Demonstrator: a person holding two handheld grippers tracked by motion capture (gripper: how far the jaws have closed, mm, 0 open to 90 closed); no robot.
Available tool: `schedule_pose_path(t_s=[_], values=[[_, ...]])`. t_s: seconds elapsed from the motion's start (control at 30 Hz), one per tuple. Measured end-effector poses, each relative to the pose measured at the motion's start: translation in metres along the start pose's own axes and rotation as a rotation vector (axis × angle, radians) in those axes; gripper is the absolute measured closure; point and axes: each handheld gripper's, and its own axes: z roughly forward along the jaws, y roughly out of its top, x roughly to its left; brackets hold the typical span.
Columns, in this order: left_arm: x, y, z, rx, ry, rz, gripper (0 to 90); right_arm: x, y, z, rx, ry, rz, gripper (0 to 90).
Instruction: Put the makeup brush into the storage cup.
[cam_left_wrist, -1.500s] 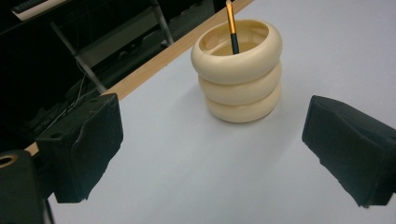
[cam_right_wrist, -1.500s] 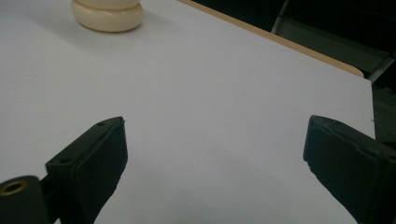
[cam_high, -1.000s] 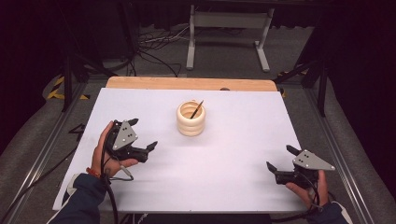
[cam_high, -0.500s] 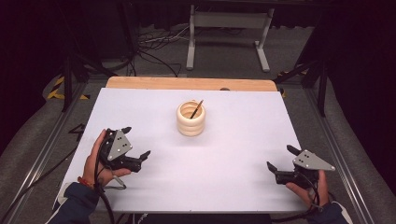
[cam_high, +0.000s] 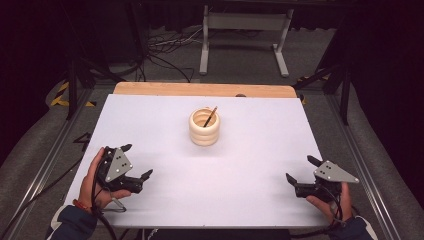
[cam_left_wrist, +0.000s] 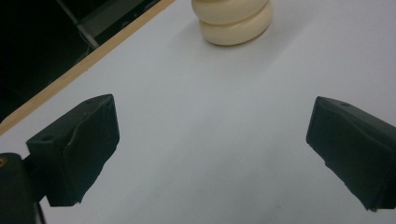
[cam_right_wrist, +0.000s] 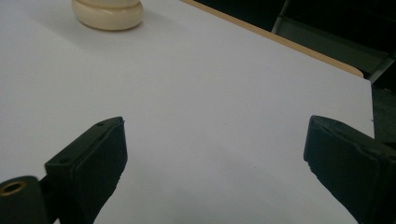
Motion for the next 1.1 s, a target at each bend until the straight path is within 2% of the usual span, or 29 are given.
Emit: schedule_pose_path(t_s=[0.17, 0.3, 0.67, 1.1], values=[[0.001, -0.009, -0.004, 0.013, 0.004, -0.007, 3.5, 0.0, 0.0, 0.0, -0.002, 0.002, -0.001, 6.5], [0.003, -0.019, -0.011, 0.021, 0.006, -0.032, 3.5, 0.001, 0.0, 0.0, 0.001, 0.002, -0.004, 6.5], [0.008, -0.037, -0.018, 0.039, 0.005, -0.071, 3.5, 0.0, 0.0, 0.0, 0.002, 0.005, -0.005, 6.5], [0.02, -0.061, -0.028, 0.042, -0.023, -0.181, 3.5, 0.0, -0.003, -0.002, 0.006, 0.002, 0.003, 6.5]])
